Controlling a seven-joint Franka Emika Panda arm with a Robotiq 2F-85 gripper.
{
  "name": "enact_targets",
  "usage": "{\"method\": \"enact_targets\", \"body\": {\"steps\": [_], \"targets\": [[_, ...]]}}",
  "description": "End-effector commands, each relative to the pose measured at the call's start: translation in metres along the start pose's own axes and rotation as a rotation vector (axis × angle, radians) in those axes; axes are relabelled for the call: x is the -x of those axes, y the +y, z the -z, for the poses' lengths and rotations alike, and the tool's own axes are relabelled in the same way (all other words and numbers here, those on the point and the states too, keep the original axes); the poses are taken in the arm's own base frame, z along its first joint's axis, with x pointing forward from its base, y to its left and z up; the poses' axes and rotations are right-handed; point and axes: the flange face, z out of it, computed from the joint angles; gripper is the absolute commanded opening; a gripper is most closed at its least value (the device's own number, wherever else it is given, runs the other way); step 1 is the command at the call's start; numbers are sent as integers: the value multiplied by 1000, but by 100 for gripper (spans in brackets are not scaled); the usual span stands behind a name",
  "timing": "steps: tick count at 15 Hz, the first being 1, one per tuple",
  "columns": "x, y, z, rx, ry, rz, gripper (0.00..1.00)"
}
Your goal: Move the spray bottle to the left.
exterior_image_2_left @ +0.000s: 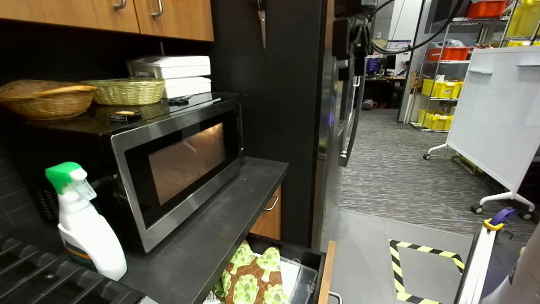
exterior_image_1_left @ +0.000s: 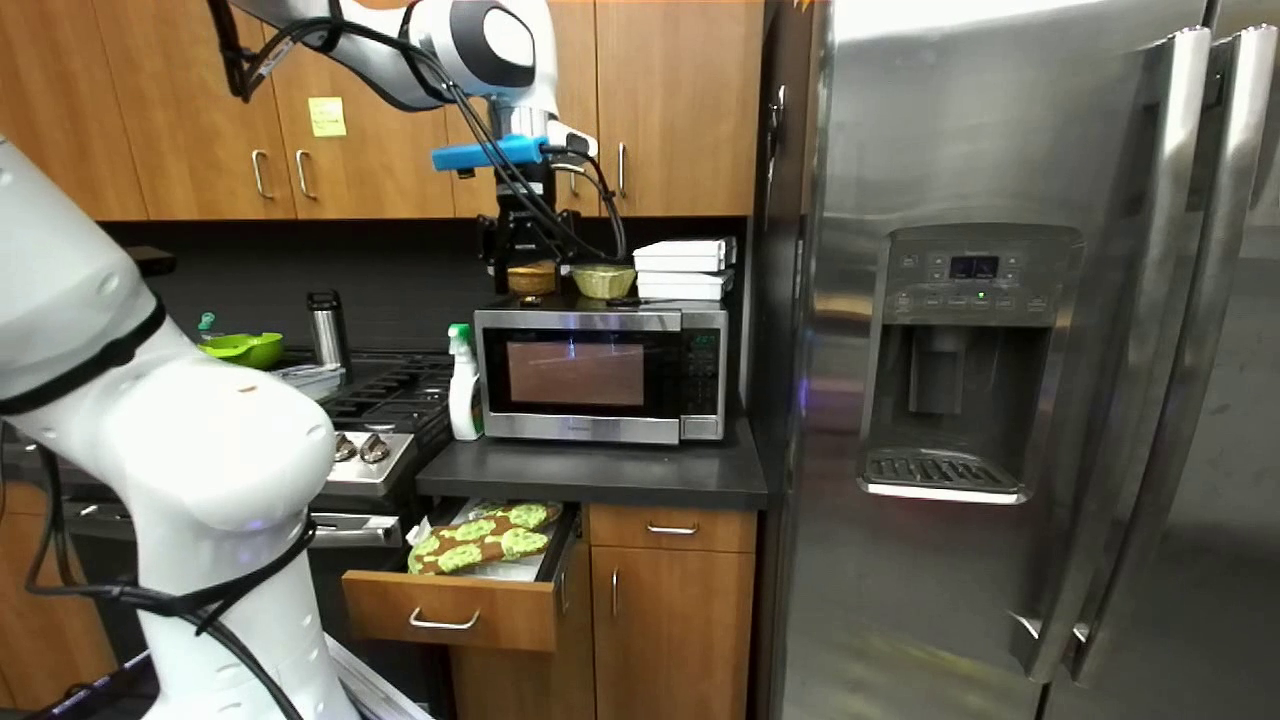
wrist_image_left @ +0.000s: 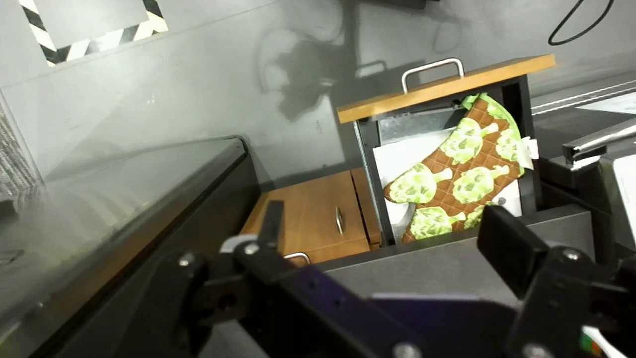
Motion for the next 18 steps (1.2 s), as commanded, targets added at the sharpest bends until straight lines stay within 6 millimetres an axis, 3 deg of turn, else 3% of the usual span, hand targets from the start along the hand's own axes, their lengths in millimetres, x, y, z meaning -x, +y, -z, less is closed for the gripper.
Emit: {"method": "enact_targets", "body": {"steps": [1,10,18], "targets": [[-40,-39,2,-6,17,49,100],[-135,-127,-24,-10,52,212,100],[-201,-204,-44,-37,37,347,100]]}}
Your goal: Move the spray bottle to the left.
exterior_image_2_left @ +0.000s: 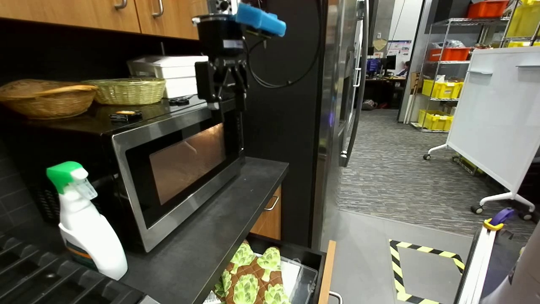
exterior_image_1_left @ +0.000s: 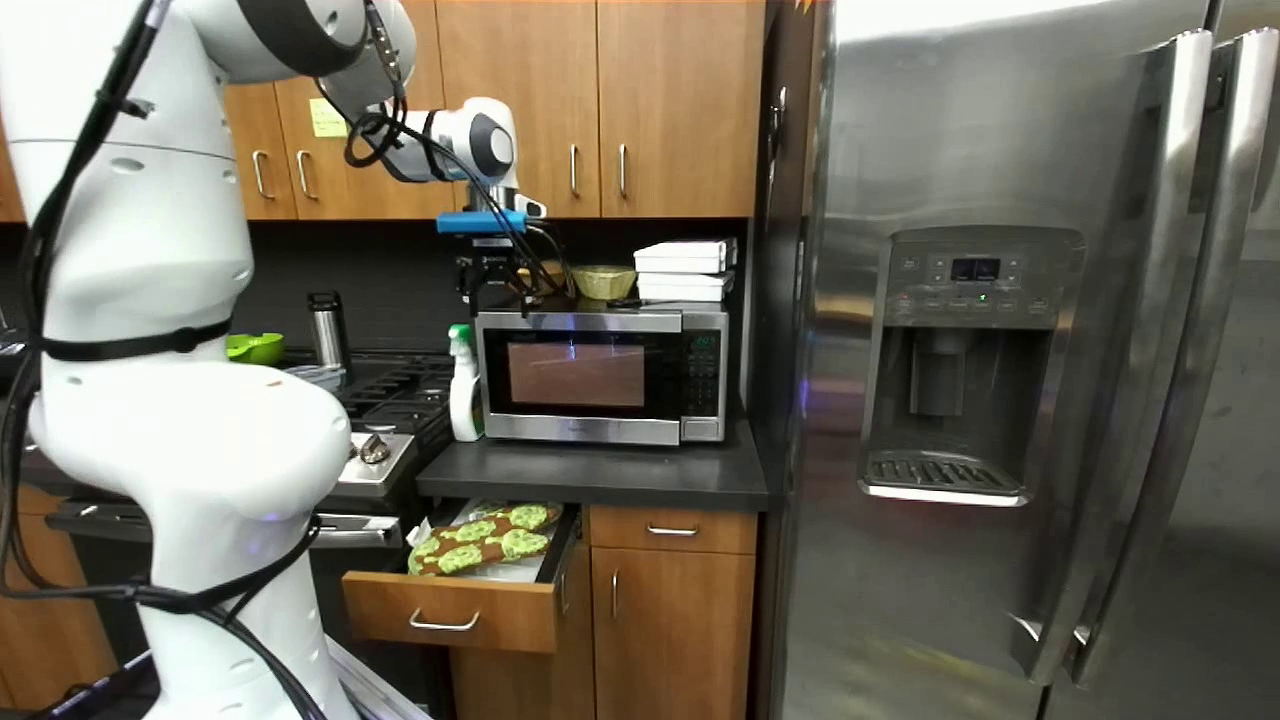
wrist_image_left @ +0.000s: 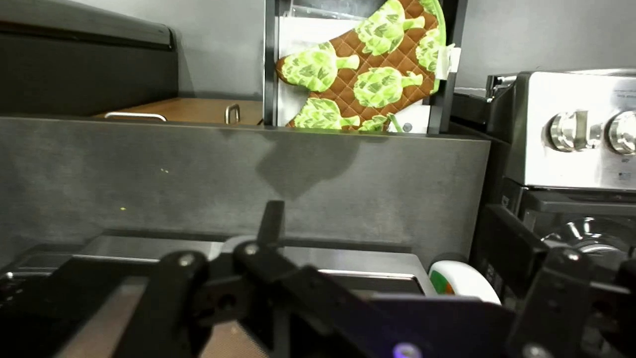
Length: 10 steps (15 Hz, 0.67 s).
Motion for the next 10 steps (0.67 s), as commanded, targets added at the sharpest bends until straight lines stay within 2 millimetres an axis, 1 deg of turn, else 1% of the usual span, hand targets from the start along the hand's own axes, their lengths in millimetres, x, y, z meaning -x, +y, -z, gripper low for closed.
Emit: {"method": "enact_targets", "body": {"steps": [1,5,7,10], "targets": [[-41,-20,-1,-29,3,42,100],[-75,-36,-2,-51,12,65,100],[-86,-43,0,-59,2,78,100],[-98,-54,4,-68,-27,116,100]]}}
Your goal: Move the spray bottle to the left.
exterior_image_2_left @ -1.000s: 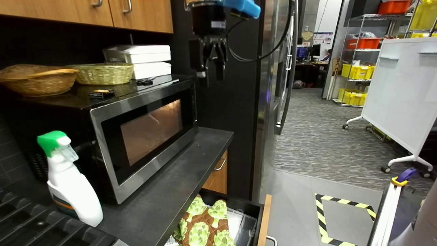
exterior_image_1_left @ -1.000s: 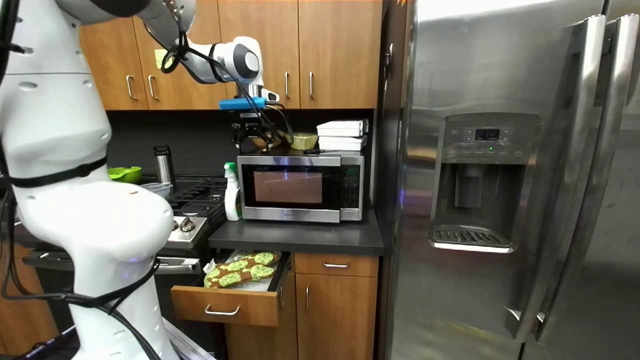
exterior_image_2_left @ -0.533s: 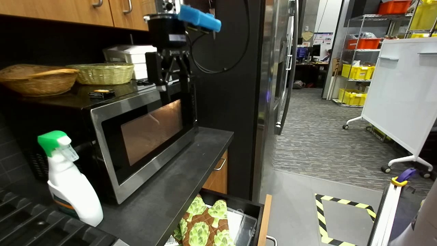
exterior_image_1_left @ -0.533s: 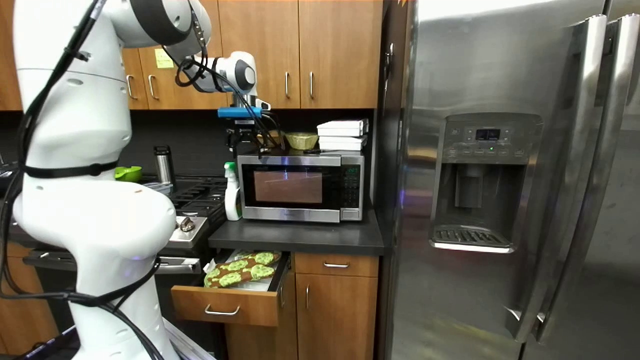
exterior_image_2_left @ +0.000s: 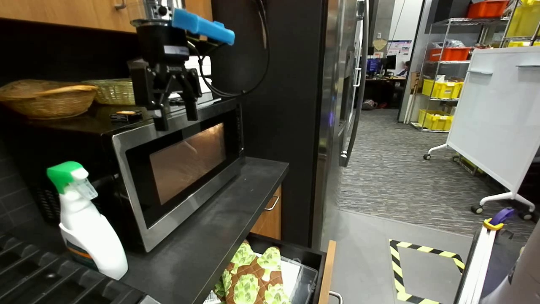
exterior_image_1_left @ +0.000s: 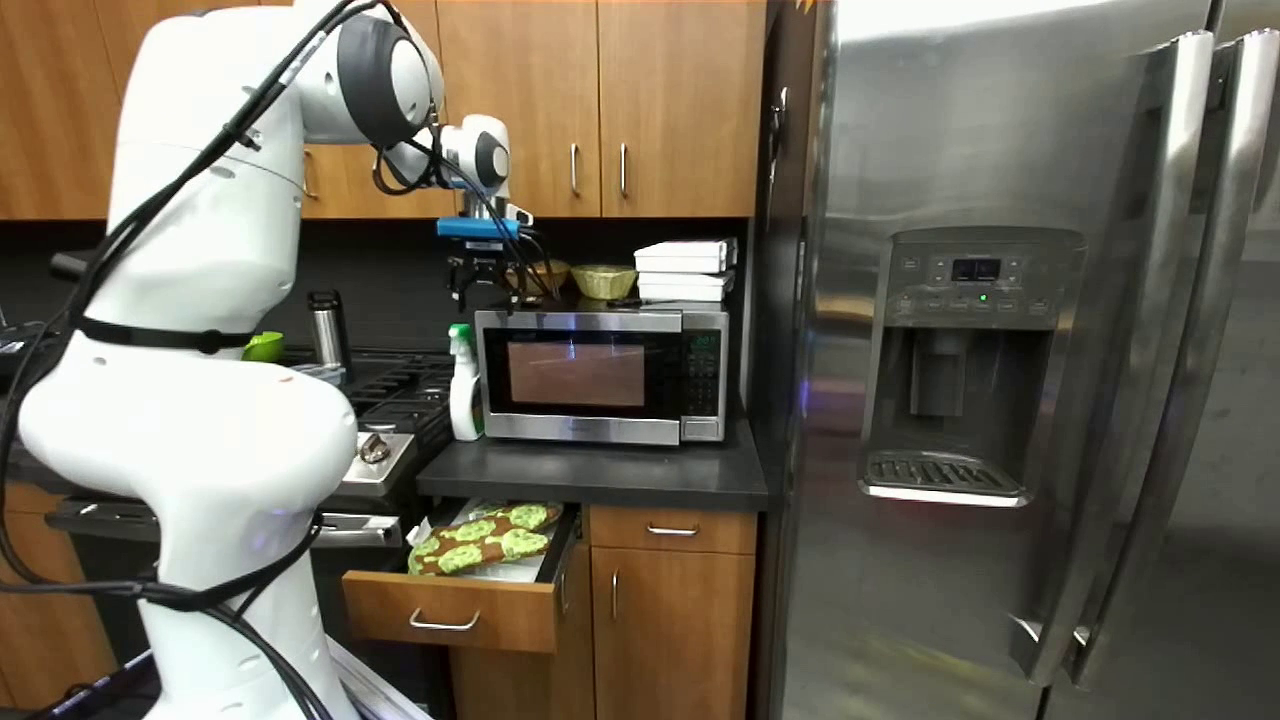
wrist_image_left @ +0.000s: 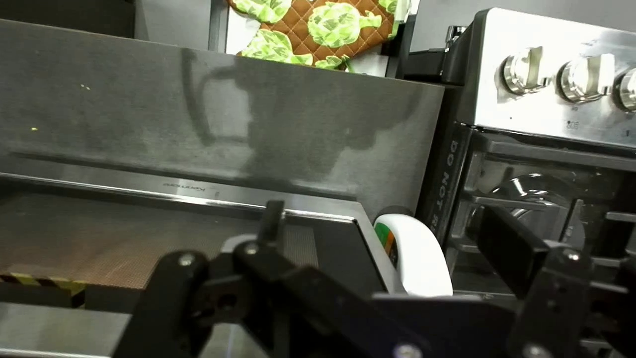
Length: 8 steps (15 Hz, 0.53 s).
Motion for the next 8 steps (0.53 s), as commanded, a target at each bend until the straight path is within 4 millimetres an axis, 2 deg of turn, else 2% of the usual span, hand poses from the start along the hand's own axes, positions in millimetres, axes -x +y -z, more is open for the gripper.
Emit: {"method": "enact_targets", "body": {"steps": [1,8], "targets": [[-21,-13,8,-16,-36,32,100],[-54,-51,4,-49,-63,115,100]]}}
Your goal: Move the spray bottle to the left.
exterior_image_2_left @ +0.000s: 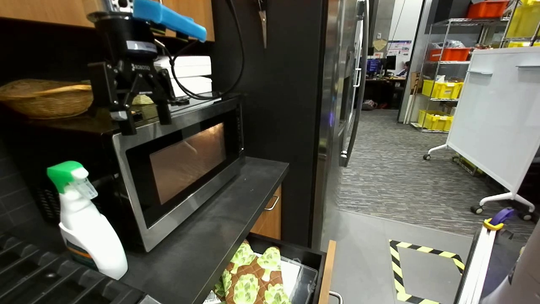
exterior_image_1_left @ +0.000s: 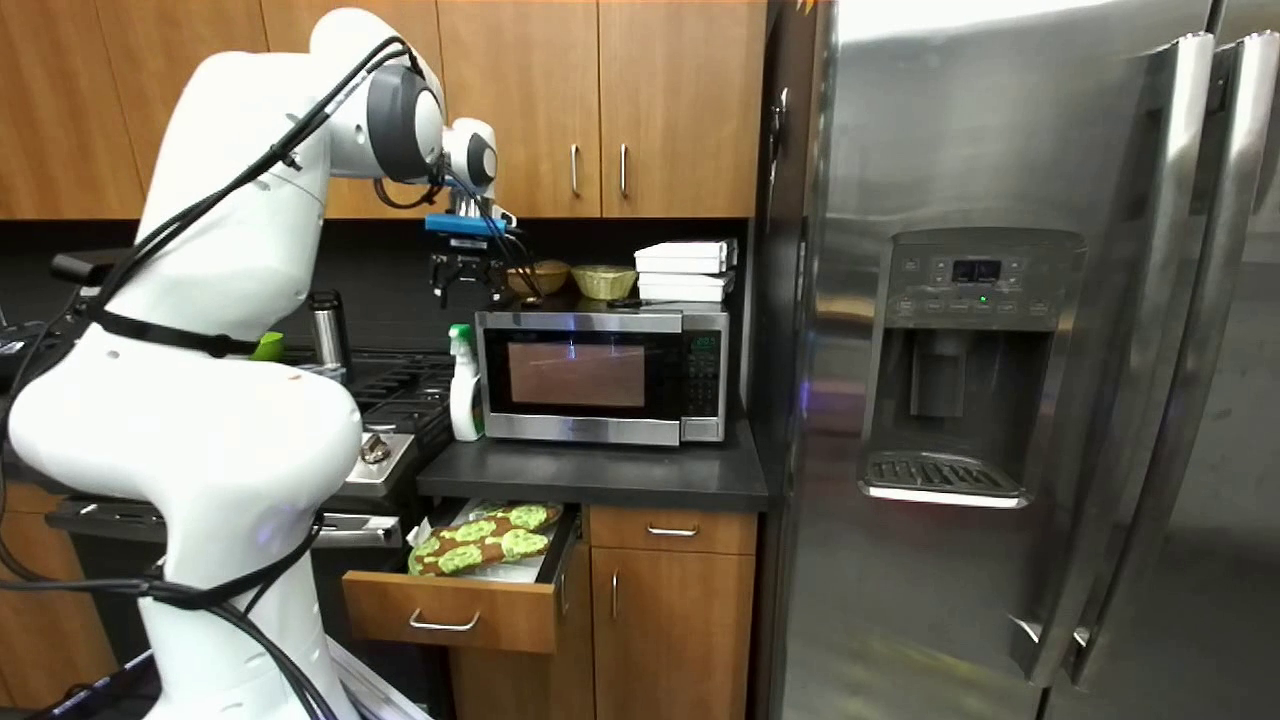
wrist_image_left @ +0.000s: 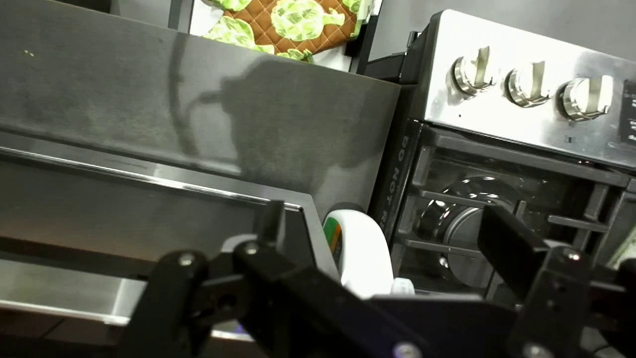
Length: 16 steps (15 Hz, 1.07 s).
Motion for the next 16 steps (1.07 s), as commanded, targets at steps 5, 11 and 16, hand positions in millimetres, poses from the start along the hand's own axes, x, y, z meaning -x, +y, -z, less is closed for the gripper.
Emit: {"method": "enact_targets", "body": {"steps": [5,11,16], "targets": [[-53,-33,-9,-25,10,60,100],[-80,-43,-22,-40,17,73,100],[-87,-46,-23,-37,22,74,100]]}}
